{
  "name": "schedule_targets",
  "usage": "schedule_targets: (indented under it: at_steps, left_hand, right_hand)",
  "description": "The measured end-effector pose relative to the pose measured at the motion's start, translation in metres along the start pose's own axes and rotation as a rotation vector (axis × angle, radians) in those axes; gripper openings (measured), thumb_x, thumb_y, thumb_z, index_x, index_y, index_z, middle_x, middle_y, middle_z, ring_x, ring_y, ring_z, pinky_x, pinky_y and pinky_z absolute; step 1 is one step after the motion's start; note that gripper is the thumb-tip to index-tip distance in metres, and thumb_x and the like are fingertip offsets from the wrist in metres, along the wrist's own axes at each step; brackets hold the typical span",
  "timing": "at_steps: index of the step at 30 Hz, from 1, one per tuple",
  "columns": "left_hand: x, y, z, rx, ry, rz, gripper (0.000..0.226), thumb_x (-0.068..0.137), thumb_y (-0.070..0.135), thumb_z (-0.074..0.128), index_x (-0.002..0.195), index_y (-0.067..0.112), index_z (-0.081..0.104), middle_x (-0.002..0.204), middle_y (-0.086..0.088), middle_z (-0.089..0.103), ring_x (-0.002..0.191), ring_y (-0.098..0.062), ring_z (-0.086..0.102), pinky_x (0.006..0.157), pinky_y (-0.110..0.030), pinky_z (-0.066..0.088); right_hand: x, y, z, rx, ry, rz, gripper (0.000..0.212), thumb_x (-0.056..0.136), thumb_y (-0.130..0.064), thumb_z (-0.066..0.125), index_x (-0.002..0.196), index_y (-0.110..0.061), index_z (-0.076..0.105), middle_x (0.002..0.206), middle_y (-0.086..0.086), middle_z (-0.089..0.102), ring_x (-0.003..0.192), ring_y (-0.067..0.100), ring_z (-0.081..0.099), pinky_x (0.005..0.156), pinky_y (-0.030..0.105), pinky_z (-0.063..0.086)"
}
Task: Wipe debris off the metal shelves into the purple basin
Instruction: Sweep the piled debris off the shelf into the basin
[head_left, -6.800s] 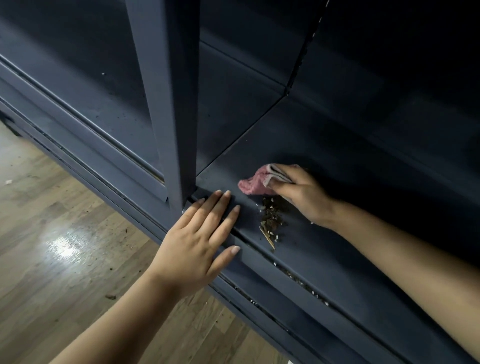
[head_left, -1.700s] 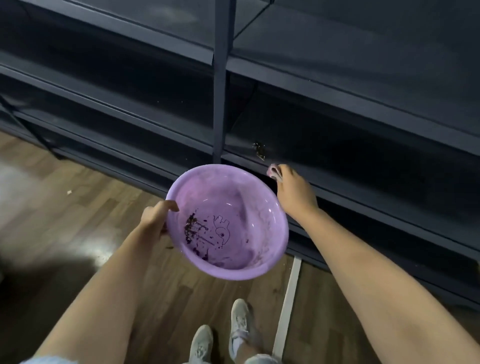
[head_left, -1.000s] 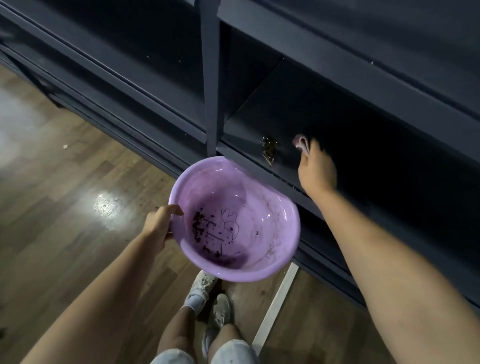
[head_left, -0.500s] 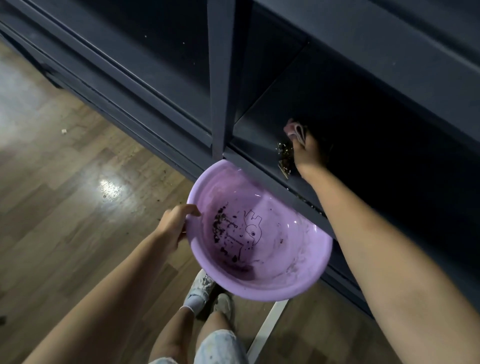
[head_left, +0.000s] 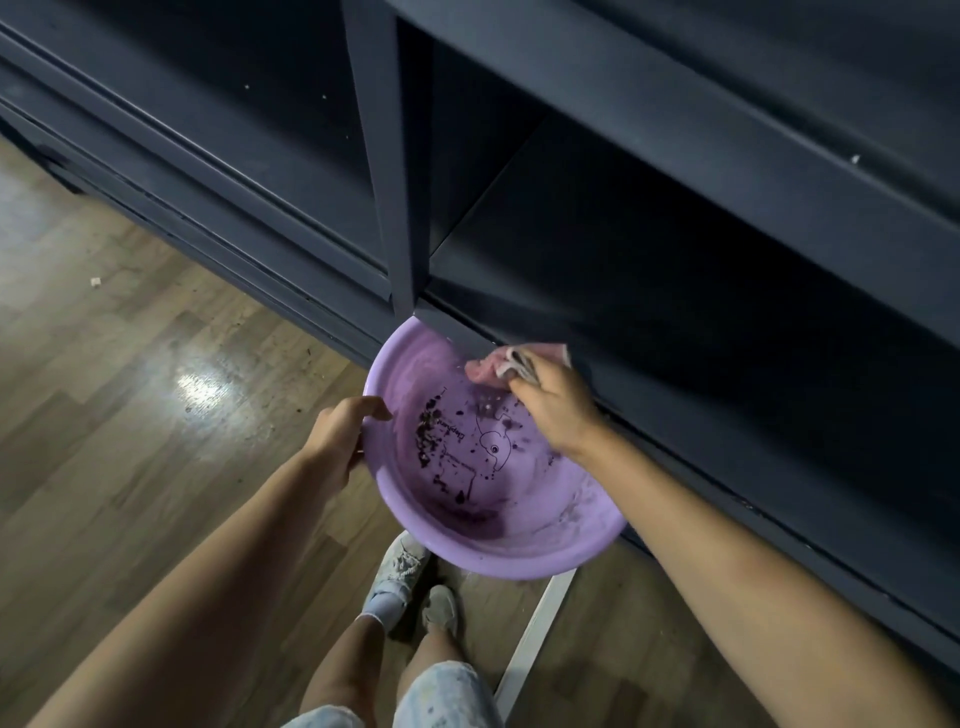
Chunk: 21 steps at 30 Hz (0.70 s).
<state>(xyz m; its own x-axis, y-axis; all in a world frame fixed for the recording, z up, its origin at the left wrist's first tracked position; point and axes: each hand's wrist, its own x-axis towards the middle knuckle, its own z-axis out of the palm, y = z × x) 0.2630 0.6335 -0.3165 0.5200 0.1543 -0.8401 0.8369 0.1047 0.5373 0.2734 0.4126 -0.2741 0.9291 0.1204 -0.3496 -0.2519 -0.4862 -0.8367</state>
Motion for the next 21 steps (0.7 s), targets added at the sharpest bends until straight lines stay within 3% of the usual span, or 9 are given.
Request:
schedule_targets:
  at_steps: [2, 6, 8, 10, 13, 15, 17, 19, 21]
  left_hand:
    - [-0.001, -0.001, -0.001, -0.006, 0.005, -0.004, 0.034, 0.07, 0.008, 0.059, 0.102, -0.004, 0.065, 0.092, -0.018, 0.068, 0.073, -0.028, 0.062, 0.063, -0.033, 0.049]
    - [-0.001, -0.003, -0.005, -0.009, 0.021, -0.006, 0.046, 0.066, 0.01, 0.06, 0.109, -0.005, 0.063, 0.102, -0.022, 0.068, 0.08, -0.031, 0.061, 0.062, -0.031, 0.048]
    - [-0.002, -0.004, -0.004, -0.004, 0.024, -0.007, 0.052, 0.061, 0.013, 0.061, 0.11, -0.005, 0.063, 0.103, -0.022, 0.067, 0.079, -0.031, 0.061, 0.059, -0.03, 0.049]
    - [-0.001, -0.005, -0.003, -0.007, 0.025, -0.005, 0.052, 0.062, 0.013, 0.061, 0.111, -0.005, 0.062, 0.102, -0.021, 0.067, 0.077, -0.029, 0.061, 0.057, -0.029, 0.049]
    - [-0.002, -0.006, 0.0, 0.003, 0.01, -0.002, 0.043, 0.069, 0.009, 0.058, 0.11, -0.004, 0.061, 0.097, -0.017, 0.064, 0.07, -0.025, 0.059, 0.05, -0.025, 0.048]
    - [-0.002, -0.007, 0.003, 0.006, -0.009, 0.004, 0.037, 0.071, 0.009, 0.058, 0.107, -0.003, 0.061, 0.094, -0.016, 0.064, 0.067, -0.024, 0.059, 0.045, -0.023, 0.048]
    - [-0.002, -0.007, 0.004, 0.005, -0.021, 0.003, 0.033, 0.072, 0.009, 0.057, 0.103, -0.002, 0.061, 0.091, -0.015, 0.064, 0.064, -0.023, 0.059, 0.041, -0.021, 0.048]
    - [-0.002, -0.007, 0.004, 0.004, -0.028, 0.005, 0.03, 0.072, 0.009, 0.057, 0.1, -0.001, 0.061, 0.088, -0.014, 0.064, 0.064, -0.023, 0.06, 0.043, -0.022, 0.049]
    - [-0.002, -0.007, 0.003, 0.009, -0.026, 0.007, 0.026, 0.072, 0.009, 0.057, 0.097, 0.001, 0.061, 0.085, -0.012, 0.065, 0.062, -0.022, 0.06, 0.045, -0.024, 0.049]
  right_hand:
    - [-0.012, 0.006, 0.008, -0.111, -0.033, -0.007, 0.031, 0.082, -0.027, 0.044, 0.102, -0.018, 0.066, 0.104, 0.004, 0.07, 0.098, 0.026, 0.064, 0.092, 0.047, 0.049]
    - [-0.027, 0.02, 0.004, -0.032, 0.009, 0.047, 0.043, 0.076, -0.045, 0.041, 0.103, -0.02, 0.064, 0.101, 0.0, 0.07, 0.1, 0.023, 0.064, 0.092, 0.05, 0.047]
    - [-0.033, 0.013, -0.009, 0.043, 0.12, 0.046, 0.032, 0.085, -0.038, 0.047, 0.1, -0.017, 0.065, 0.099, 0.0, 0.071, 0.099, 0.015, 0.066, 0.093, 0.042, 0.049]
    - [-0.034, 0.003, -0.028, 0.163, 0.186, 0.055, 0.021, 0.097, -0.02, 0.046, 0.101, -0.007, 0.063, 0.098, -0.002, 0.071, 0.097, 0.004, 0.066, 0.092, 0.028, 0.05]
    - [-0.03, -0.004, -0.056, 0.211, 0.342, 0.076, 0.029, 0.098, -0.028, 0.047, 0.107, -0.004, 0.061, 0.106, 0.017, 0.068, 0.101, 0.031, 0.064, 0.093, 0.047, 0.049]
    - [-0.021, -0.002, -0.065, 0.187, 0.431, 0.106, 0.028, 0.098, -0.029, 0.046, 0.107, -0.006, 0.06, 0.104, 0.014, 0.066, 0.098, 0.03, 0.062, 0.092, 0.042, 0.049]
    - [-0.009, 0.0, -0.065, 0.141, 0.44, 0.121, 0.019, 0.099, -0.027, 0.045, 0.102, -0.016, 0.059, 0.091, -0.001, 0.062, 0.085, 0.015, 0.059, 0.079, 0.029, 0.048]
    - [0.001, 0.0, -0.053, 0.026, 0.386, 0.147, 0.014, 0.099, -0.024, 0.044, 0.095, -0.019, 0.057, 0.078, -0.004, 0.056, 0.071, 0.01, 0.053, 0.063, 0.024, 0.04]
    - [0.007, 0.006, -0.034, -0.103, 0.376, 0.14, 0.019, 0.098, -0.021, 0.046, 0.107, -0.011, 0.06, 0.094, 0.007, 0.061, 0.087, 0.018, 0.055, 0.069, 0.023, 0.036]
